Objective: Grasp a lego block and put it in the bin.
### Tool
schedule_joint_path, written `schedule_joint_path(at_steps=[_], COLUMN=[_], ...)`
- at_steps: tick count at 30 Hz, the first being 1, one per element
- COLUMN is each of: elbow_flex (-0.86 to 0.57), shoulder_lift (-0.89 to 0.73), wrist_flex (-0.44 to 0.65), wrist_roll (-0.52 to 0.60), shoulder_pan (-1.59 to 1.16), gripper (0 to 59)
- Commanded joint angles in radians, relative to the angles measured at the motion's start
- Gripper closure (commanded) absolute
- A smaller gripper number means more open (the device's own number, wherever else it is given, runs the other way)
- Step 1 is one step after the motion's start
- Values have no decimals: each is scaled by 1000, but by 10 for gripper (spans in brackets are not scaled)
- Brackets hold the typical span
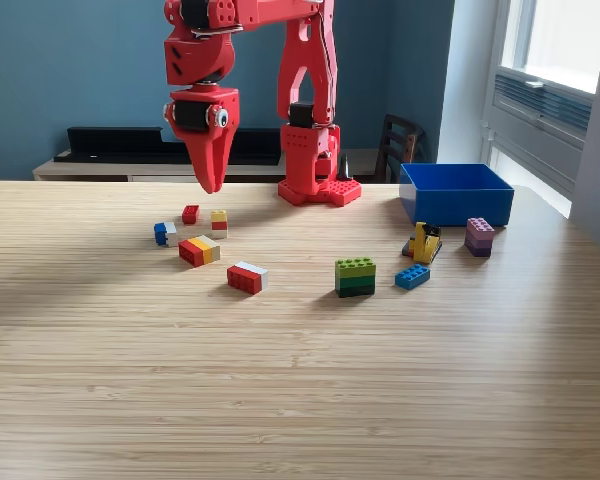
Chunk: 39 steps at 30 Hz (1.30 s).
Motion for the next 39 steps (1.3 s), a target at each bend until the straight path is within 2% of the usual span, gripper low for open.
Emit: schedule_joint_path(at_steps=[1, 7, 11, 13, 20, 28, 35, 39], elbow_flex=[-3, 41, 58, 75, 149, 328, 485, 523], shoulder_lift=[77, 77, 107, 158, 333, 457, 480, 472], wrist_flex=[-8, -5, 12, 14, 29, 23, -109, -193], wrist_roll=[28, 49, 64, 64, 57, 40, 6, -25], shoulder_pan=[61, 94, 98, 98, 101, 120, 189, 230], gripper=[555, 547, 447, 422, 409, 418, 405, 385])
